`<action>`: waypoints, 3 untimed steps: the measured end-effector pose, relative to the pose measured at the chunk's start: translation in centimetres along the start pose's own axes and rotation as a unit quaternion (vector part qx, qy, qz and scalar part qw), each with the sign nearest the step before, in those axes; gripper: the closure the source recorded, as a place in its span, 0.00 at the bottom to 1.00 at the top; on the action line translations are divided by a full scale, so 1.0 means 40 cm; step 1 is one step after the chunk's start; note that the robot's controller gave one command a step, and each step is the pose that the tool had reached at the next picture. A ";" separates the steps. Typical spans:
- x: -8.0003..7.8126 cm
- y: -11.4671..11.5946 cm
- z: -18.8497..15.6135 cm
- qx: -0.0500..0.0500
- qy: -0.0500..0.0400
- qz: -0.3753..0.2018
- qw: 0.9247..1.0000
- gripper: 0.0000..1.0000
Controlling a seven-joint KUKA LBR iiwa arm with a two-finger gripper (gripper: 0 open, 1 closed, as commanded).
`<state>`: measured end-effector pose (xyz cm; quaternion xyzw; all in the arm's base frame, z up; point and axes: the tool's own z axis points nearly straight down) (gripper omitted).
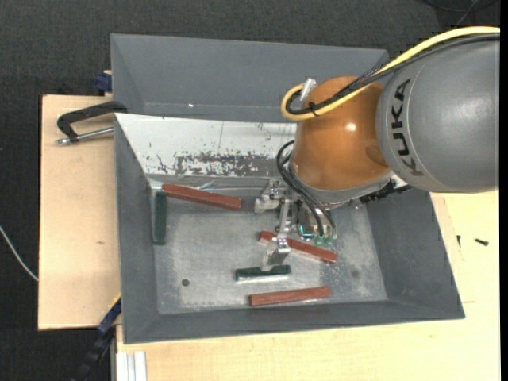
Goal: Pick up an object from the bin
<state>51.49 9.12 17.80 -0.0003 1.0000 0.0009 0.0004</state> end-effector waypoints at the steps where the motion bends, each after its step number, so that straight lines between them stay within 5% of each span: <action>1: 0.009 -0.055 0.252 -0.001 -0.001 -0.001 1.000 1.00; 2: 0.009 -0.055 0.252 -0.001 -0.001 -0.001 1.000 1.00; 3: 0.040 -0.022 -0.167 0.000 -0.004 -0.007 1.000 1.00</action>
Offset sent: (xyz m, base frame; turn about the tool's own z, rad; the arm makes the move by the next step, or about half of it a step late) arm 0.0000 0.0000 0.0000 0.0000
